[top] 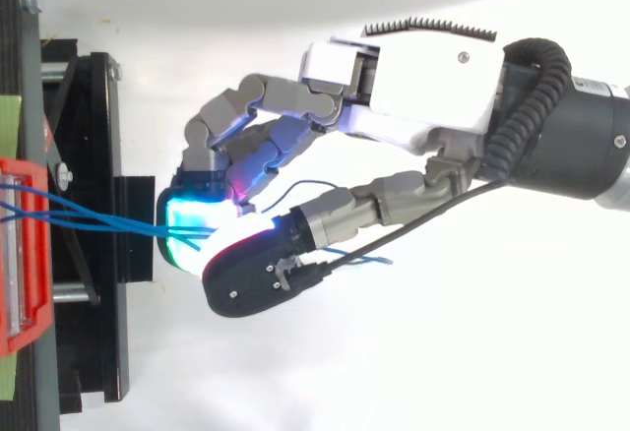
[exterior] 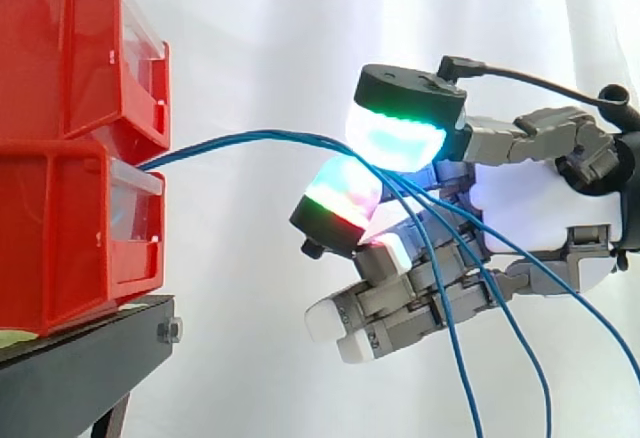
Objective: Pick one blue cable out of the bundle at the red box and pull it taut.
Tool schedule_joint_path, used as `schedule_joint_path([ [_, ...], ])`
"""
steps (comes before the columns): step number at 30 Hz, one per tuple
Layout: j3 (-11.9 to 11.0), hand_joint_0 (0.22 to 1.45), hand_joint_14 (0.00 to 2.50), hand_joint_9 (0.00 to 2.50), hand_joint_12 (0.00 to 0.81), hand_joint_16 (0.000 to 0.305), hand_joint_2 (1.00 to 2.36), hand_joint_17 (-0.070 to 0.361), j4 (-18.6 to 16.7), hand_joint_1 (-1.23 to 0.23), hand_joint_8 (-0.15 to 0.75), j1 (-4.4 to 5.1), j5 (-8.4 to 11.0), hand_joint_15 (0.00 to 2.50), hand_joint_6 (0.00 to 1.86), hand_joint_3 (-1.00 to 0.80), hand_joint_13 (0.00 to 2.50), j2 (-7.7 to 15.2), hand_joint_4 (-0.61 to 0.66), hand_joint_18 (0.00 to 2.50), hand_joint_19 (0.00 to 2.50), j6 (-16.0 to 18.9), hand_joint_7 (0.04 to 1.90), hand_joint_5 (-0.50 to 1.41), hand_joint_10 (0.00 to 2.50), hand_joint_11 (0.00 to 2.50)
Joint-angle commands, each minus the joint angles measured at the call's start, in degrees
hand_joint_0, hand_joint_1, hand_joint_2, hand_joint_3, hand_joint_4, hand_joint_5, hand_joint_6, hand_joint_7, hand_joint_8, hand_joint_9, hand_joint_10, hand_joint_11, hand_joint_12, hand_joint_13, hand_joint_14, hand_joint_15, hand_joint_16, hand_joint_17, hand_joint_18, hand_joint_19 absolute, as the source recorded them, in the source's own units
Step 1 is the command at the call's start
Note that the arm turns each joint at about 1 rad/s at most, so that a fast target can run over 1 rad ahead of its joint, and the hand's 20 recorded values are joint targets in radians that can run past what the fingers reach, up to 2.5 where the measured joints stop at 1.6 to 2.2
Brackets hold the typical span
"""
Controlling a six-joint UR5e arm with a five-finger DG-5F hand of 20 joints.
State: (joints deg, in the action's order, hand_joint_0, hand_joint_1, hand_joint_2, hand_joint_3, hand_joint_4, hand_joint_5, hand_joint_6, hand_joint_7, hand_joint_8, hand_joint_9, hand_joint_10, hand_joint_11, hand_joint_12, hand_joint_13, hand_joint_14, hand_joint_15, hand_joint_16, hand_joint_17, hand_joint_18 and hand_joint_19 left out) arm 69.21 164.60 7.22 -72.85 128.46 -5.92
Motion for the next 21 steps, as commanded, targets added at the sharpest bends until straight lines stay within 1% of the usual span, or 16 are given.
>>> schedule_joint_path([
  [1, 0.0, 0.79, 0.01, 0.91, 0.392, 0.056, 1.0, 0.126, 0.4, -0.83, 0.317, -0.1, -0.01, 0.3, 0.95, -0.5, 0.61, 0.0, -0.04, 0.51, 0.03, 0.0, 1.07, -0.21, 0.01, 1.1],
  [2, 0.0, 0.8, 0.01, 0.91, 0.393, 0.056, 1.0, 0.126, 0.6, -0.82, 0.314, -0.1, -0.01, 0.3, 0.95, -0.5, 0.61, 0.0, -0.03, 0.51, 0.03, -0.1, 1.05, -0.21, 0.01, 1.1],
  [4, 0.0, 0.77, 0.01, 0.9, 0.391, 0.056, 1.0, 0.126, 1.2, -0.83, 0.315, -0.28, -0.01, 0.3, 0.95, -0.5, 0.61, 0.0, 0.03, 0.52, 0.01, -0.7, 0.94, -0.21, 0.01, 1.09],
  [6, -0.1, 0.73, 0.01, 0.89, 0.39, 0.056, 1.0, 0.126, 2.0, -0.85, 0.313, -0.45, -0.01, 0.29, 0.94, -0.5, 0.6, 0.0, 0.08, 0.51, 0.02, -1.7, 0.92, -0.2, 0.01, 1.09],
  [8, -0.1, 0.66, 0.01, 0.89, 0.389, 0.056, 1.0, 0.126, 2.2, -0.85, 0.316, -0.54, -0.01, 0.3, 0.94, -0.5, 0.6, 0.0, 0.09, 0.5, 0.04, -2.3, 0.91, -0.19, 0.01, 1.08],
  [10, -0.1, 0.56, 0.01, 0.87, 0.4, 0.058, 1.0, 0.13, 2.5, -0.85, 0.322, -0.72, -0.01, 0.3, 0.94, -0.5, 0.57, -0.1, 0.1, 0.48, 0.06, -3.0, 0.9, -0.19, 0.01, 1.08],
  [11, -0.1, 0.54, 0.01, 0.87, 0.402, 0.059, 1.0, 0.132, 2.5, -0.86, 0.325, -0.72, -0.01, 0.31, 0.94, -0.5, 0.57, -0.1, 0.11, 0.47, 0.06, -3.1, 0.9, -0.19, 0.01, 1.07],
  [13, -0.1, 0.46, 0.01, 0.88, 0.432, 0.065, 1.0, 0.146, 2.5, -0.79, 0.357, -0.89, -0.01, 0.32, 0.94, -0.5, 0.57, -0.3, 0.13, 0.48, 0.07, -3.4, 0.88, -0.19, 0.01, 1.06],
  [14, -0.1, 0.45, 0.01, 0.88, 0.438, 0.066, 1.0, 0.149, 2.5, -0.77, 0.359, -0.98, -0.1, 0.32, 0.94, -0.5, 0.57, -0.4, 0.14, 0.48, 0.08, -3.5, 0.87, -0.19, 0.01, 1.06],
  [17, -0.1, 0.46, 0.01, 0.88, 0.437, 0.066, 1.0, 0.148, 2.5, -0.63, 0.36, -1.07, -0.19, 0.33, 0.93, -0.5, 0.56, -0.8, 0.14, 0.46, 0.1, -4.2, 0.87, -0.19, 0.01, 1.05],
  [20, -0.1, 0.54, 0.01, 0.86, 0.408, 0.06, 1.0, 0.135, 2.5, -0.56, 0.336, -1.16, -0.19, 0.33, 0.93, -0.5, 0.54, -1.3, 0.12, 0.4, 0.12, -4.9, 0.9, -0.19, 0.01, 1.06],
  [21, -0.1, 0.57, 0.01, 0.86, 0.402, 0.059, 1.0, 0.132, 2.6, -0.57, 0.33, -1.16, -0.19, 0.33, 0.92, -0.49, 0.54, -1.5, 0.11, 0.39, 0.12, -5.2, 0.91, -0.19, 0.01, 1.06],
])
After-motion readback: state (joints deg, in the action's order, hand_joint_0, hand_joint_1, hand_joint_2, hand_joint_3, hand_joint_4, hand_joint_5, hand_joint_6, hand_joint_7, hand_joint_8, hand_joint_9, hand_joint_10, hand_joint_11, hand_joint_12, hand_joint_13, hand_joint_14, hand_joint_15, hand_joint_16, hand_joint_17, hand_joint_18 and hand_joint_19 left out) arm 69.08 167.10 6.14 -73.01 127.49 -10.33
